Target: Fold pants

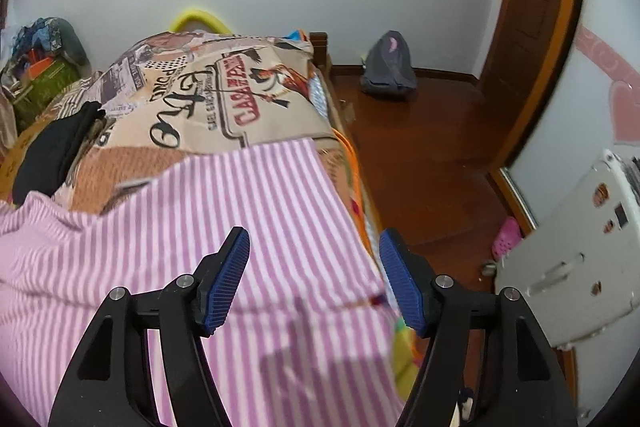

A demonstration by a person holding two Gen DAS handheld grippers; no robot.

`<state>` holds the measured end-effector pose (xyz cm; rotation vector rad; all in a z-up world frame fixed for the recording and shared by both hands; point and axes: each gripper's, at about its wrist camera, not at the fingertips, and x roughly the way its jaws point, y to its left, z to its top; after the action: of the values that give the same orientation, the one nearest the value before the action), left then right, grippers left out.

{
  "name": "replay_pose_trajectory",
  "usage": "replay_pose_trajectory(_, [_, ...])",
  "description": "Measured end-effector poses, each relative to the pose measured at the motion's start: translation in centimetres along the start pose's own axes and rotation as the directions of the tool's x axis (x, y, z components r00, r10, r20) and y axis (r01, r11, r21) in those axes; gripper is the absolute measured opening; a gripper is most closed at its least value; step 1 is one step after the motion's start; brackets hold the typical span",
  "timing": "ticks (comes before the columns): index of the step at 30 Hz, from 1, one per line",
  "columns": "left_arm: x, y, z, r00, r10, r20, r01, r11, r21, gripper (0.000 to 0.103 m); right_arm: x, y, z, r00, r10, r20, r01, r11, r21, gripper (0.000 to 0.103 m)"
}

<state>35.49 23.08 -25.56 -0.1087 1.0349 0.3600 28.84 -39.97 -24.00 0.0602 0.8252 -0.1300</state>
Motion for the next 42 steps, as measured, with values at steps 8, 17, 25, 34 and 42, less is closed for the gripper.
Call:
replay_pose_trajectory(8, [9.2,-1.9,3.6,0.988,0.028,-0.152,-0.023,0.999,0.038,0.061,7.0,1.0,2.8,0.998,-0.008,-0.065,0.006,1.000,-0.020,0.064])
replay_pose_trajectory(17, [14.3,-1.9,2.3,0.960,-0.087,-0.265,0.089,0.996,-0.005,0.061,16.2,0.2,5.2,0.988,-0.035,-0.152,0.032,0.999,-0.023,0.064])
replay_pose_trajectory(25, [13.8,-2.5,2.0,0.973,-0.078,-0.219,0.084,0.996,0.021,0.041,18.5,0.1,5.5,0.984,0.112,-0.135,-0.105,0.993,0.052,0.018])
replay_pose_trajectory(34, [9.1,-3.2,2.1,0.996,0.050,-0.070,-0.043,0.994,0.103,0.028,15.3,0.6,4.8,0.996,-0.050,-0.067,0.048,0.998,-0.038,0.008])
replay_pose_trajectory(42, [6.5,1.0,4.7,0.989,0.145,0.039,-0.145,0.989,0.003,0.027,12.8,-4.4,6.1,0.988,-0.152,0.010,0.150,0.984,0.092,0.007])
